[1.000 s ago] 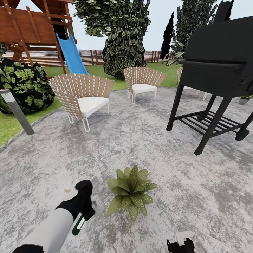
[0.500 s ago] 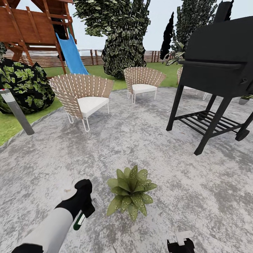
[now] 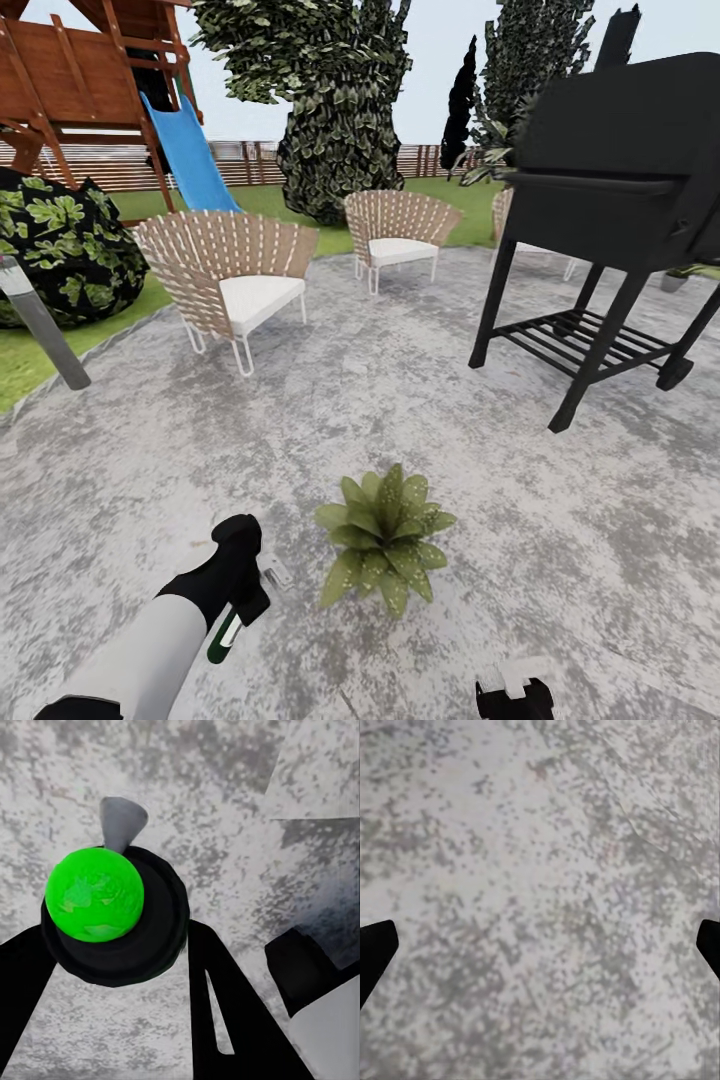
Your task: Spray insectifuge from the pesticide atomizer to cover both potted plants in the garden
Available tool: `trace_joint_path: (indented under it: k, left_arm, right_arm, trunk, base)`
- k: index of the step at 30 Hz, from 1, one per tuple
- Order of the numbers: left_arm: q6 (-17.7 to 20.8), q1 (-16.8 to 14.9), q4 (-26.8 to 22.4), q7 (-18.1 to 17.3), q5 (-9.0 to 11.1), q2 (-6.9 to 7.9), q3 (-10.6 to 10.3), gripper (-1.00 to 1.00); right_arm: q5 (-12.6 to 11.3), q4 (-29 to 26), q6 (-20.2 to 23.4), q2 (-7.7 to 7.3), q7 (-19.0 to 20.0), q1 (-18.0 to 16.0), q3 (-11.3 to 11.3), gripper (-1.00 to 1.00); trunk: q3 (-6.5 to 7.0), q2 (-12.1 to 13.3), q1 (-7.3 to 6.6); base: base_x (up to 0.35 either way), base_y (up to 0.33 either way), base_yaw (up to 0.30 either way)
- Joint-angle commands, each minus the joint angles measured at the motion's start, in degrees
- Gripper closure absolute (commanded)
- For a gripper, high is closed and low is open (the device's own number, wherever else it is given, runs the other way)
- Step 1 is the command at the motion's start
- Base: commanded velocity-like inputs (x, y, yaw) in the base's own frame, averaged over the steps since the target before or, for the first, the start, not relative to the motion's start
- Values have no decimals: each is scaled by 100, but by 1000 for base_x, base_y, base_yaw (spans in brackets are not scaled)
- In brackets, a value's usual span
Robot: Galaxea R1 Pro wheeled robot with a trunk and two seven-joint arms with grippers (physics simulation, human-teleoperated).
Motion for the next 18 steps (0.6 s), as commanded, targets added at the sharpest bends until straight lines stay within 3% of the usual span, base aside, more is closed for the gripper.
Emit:
trace_joint_path:
  k: [1,4,18]
  left_arm:
    - [26,-2,-7,-50,-42,-5,-11,100]
    - [18,7,-2,-50,-42,-8,-20,100]
    - [26,-68,-91,-44,-51,-76,-27,100]
  right_arm:
    - [-27,8,-15,-1,-24,-3,48,-100]
    - [-24,10,-15,-1,-25,-3,48,-100]
    - [-17,10,-15,-6,-24,14,48,-100]
  trunk:
    - [-5,-2,-1]
    - [-5,-2,-1]
    - [-5,-2,-1]
  base:
    - [132,291,-6]
    - [143,178,-2]
    - [4,4,0]
